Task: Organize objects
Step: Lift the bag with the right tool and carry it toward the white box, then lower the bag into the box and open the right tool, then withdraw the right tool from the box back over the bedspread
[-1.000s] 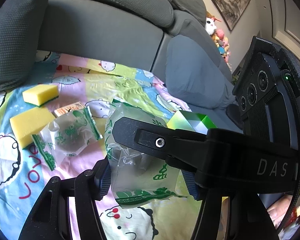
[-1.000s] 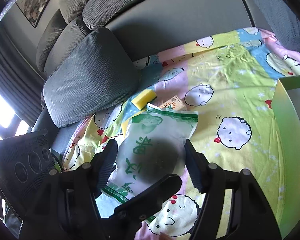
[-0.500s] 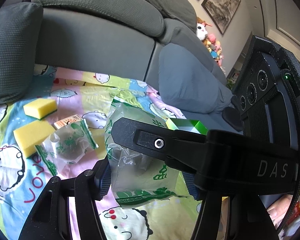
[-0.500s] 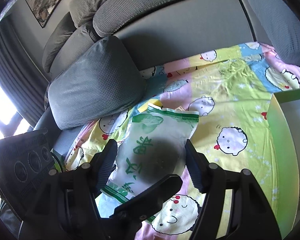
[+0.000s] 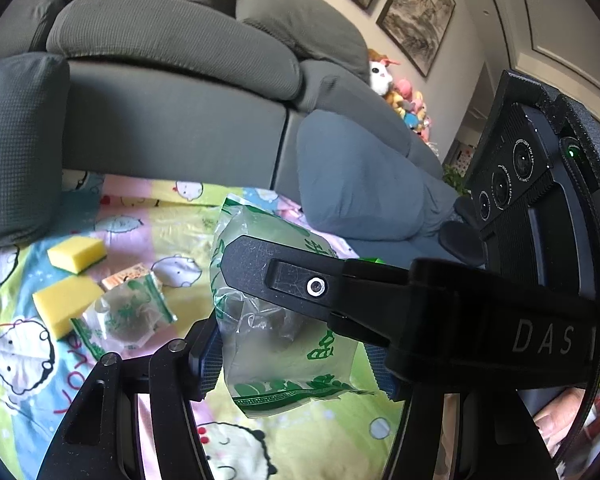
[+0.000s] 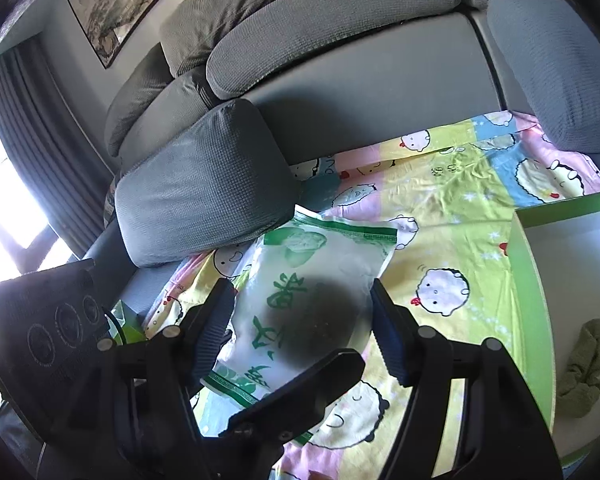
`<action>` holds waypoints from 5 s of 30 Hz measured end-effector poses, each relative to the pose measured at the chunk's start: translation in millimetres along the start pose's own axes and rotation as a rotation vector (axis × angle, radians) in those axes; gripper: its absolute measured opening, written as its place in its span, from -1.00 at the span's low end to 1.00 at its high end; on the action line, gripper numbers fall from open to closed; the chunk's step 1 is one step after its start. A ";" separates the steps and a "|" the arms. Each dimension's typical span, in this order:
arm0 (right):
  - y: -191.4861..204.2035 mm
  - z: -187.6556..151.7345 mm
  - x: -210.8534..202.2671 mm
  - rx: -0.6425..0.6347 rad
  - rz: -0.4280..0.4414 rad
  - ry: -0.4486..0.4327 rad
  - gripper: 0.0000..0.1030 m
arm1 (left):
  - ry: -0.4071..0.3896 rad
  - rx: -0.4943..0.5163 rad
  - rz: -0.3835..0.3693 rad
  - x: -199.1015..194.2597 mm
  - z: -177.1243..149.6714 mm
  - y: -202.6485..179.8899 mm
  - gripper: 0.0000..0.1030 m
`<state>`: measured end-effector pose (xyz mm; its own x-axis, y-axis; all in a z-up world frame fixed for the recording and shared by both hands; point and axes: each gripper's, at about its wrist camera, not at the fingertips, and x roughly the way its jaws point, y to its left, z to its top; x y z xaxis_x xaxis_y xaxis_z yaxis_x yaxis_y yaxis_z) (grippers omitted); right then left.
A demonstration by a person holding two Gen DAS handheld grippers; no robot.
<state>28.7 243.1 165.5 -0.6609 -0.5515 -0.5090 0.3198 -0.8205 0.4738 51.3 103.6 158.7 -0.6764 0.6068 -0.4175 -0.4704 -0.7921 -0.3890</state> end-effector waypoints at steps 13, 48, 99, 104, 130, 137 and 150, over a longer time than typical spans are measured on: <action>-61.2 -7.3 -70.6 0.069 -0.039 -0.070 0.30 | 0.022 0.079 -0.011 18.8 -3.2 -74.3 0.20; -217.8 -33.3 -82.5 0.415 -0.267 0.001 0.30 | 0.325 0.078 -0.193 183.9 -47.7 -160.6 0.20; -148.1 -7.6 -24.4 0.322 -0.760 -0.154 0.94 | 0.098 -0.050 0.329 29.2 -2.9 36.8 0.58; -131.0 -3.5 -10.0 0.267 -0.813 -0.186 0.94 | 0.141 -0.171 0.345 22.5 -25.2 78.3 0.58; -79.7 -21.3 56.4 -0.174 -1.110 -0.047 0.89 | 0.117 -0.416 0.367 -8.6 -24.9 136.6 0.58; -55.5 -30.4 63.4 -0.309 -1.106 -0.045 0.88 | 0.145 -0.395 0.381 -3.9 -25.9 133.9 0.58; -42.9 -26.1 49.2 -0.291 -0.971 -0.053 0.91 | 0.171 -0.387 0.379 -2.8 -25.6 136.4 0.58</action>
<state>0.1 247.3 101.4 -0.7500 0.3751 -0.5448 -0.2237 -0.9190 -0.3246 3.6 -4.5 85.8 -0.6408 0.3120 -0.7015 0.0512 -0.8943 -0.4446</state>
